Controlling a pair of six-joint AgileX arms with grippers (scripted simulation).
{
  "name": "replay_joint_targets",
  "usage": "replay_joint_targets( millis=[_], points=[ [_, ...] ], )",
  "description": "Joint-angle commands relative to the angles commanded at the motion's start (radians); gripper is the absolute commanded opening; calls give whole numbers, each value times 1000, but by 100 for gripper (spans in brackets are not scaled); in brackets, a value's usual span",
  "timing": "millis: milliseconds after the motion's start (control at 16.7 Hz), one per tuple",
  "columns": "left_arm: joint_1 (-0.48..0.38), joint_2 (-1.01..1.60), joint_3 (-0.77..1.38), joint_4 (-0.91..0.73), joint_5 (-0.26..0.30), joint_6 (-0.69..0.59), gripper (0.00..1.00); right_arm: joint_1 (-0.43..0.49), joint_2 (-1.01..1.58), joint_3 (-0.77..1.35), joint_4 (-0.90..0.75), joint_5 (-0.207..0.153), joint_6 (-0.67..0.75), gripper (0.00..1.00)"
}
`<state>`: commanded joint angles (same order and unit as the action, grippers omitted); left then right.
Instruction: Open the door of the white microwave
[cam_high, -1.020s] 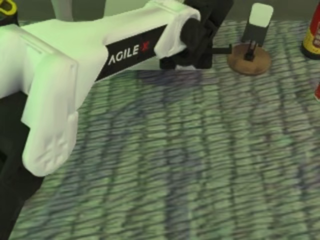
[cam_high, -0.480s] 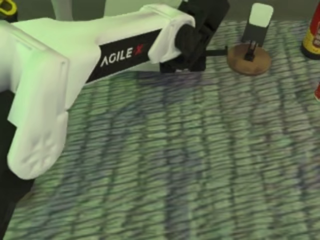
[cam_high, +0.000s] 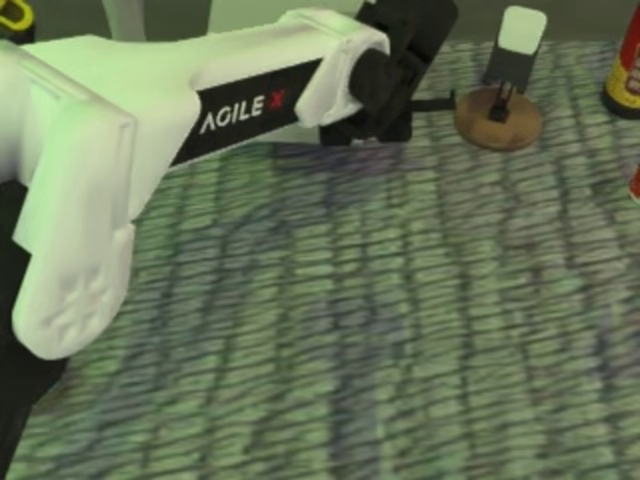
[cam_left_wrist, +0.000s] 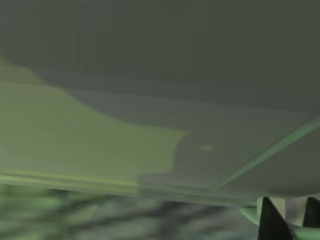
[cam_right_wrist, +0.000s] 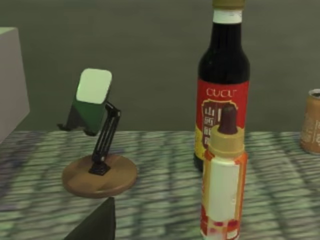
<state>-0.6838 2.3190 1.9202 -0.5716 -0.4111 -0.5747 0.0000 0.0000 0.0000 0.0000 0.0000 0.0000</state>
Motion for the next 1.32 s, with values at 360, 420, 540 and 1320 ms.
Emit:
replay_joint_targets(
  millis=[360, 420, 540, 1320],
  points=[
    [0, 0, 0, 0, 0, 0, 0, 0, 0, 0, 0, 0, 0, 100],
    [0, 0, 0, 0, 0, 0, 0, 0, 0, 0, 0, 0, 0, 100],
    [0, 0, 0, 0, 0, 0, 0, 0, 0, 0, 0, 0, 0, 100],
    [-1, -27, -54, 33, 16, 32, 0, 0, 0, 0, 0, 0, 0, 100]
  ],
)
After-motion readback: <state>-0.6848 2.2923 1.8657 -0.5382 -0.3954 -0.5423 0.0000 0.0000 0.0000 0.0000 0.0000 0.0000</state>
